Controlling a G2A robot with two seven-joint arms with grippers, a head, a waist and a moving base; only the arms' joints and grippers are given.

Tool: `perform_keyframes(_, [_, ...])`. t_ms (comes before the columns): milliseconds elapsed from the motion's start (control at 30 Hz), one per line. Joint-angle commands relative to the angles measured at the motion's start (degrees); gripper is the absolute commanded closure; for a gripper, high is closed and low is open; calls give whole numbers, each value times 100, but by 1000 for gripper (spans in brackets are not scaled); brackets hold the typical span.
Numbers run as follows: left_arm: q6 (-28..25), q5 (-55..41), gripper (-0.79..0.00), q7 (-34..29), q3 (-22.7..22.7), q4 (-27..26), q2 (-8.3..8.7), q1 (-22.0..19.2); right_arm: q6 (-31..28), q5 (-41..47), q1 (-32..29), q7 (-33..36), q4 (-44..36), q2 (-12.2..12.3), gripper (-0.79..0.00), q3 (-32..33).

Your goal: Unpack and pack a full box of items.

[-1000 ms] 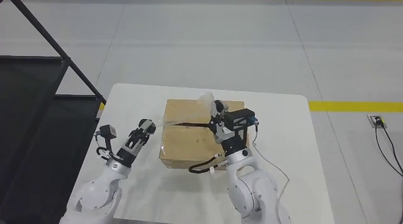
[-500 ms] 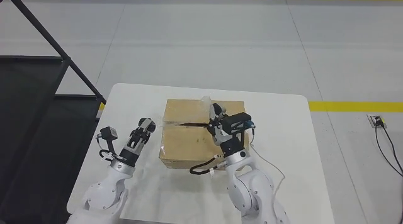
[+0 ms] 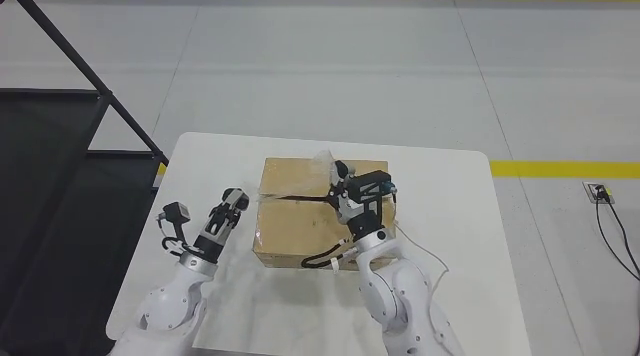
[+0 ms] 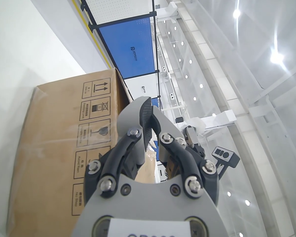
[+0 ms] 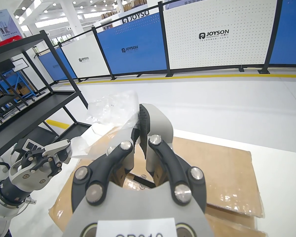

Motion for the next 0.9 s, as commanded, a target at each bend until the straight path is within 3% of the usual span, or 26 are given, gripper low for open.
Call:
perform_keyframes(0, [-17,20,0,-13,-4,5,-8,15,1,8,-4,1,14,11,0,7])
perform_keyframes(867, [183,139,0,-127,10,368,-112,-27,287,76,-68,-80,120,117,0,14])
